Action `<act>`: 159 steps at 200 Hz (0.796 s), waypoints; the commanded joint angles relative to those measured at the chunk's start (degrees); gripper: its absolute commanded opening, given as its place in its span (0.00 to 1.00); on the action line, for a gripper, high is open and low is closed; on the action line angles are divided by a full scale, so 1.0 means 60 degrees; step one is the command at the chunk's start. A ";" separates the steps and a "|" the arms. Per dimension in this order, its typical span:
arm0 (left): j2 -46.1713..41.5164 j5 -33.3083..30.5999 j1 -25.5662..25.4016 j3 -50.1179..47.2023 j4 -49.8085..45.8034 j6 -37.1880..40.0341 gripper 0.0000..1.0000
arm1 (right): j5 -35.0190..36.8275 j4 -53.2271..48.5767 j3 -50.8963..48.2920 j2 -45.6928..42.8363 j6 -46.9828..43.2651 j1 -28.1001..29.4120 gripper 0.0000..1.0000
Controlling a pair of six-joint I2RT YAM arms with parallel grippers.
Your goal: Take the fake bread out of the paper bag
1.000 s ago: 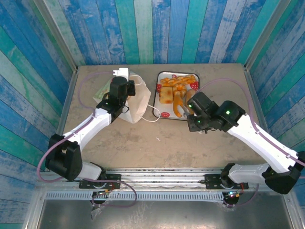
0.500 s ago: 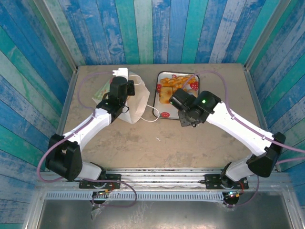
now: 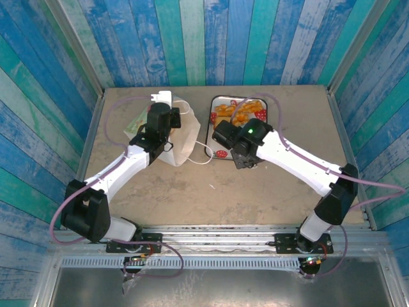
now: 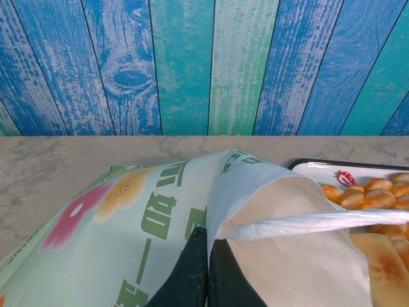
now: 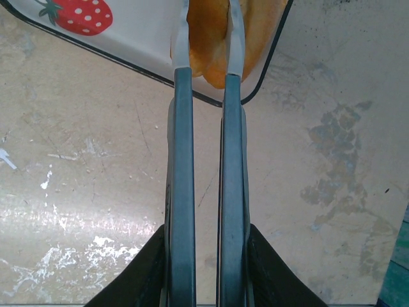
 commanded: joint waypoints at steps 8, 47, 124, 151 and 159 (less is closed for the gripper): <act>-0.0196 0.0024 -0.0016 -0.0065 0.0255 -0.0014 0.00 | 0.0793 -0.0490 0.0559 0.0524 -0.0033 0.0124 0.05; -0.0177 0.0037 -0.0016 -0.0051 0.0277 -0.0010 0.00 | 0.1193 -0.1343 0.1258 0.1506 0.0096 0.0331 0.04; -0.0159 0.0059 -0.0016 -0.0007 0.0263 0.0017 0.00 | 0.1435 -0.2202 0.1597 0.2940 0.0149 0.0728 0.07; -0.0173 0.0024 -0.0015 -0.0011 0.0260 0.0016 0.00 | 0.1378 -0.2188 0.1621 0.3056 0.0172 0.0841 0.15; -0.0179 0.0018 -0.0016 -0.0021 0.0262 0.0018 0.00 | 0.1363 -0.2183 0.1652 0.3070 0.0172 0.0856 0.18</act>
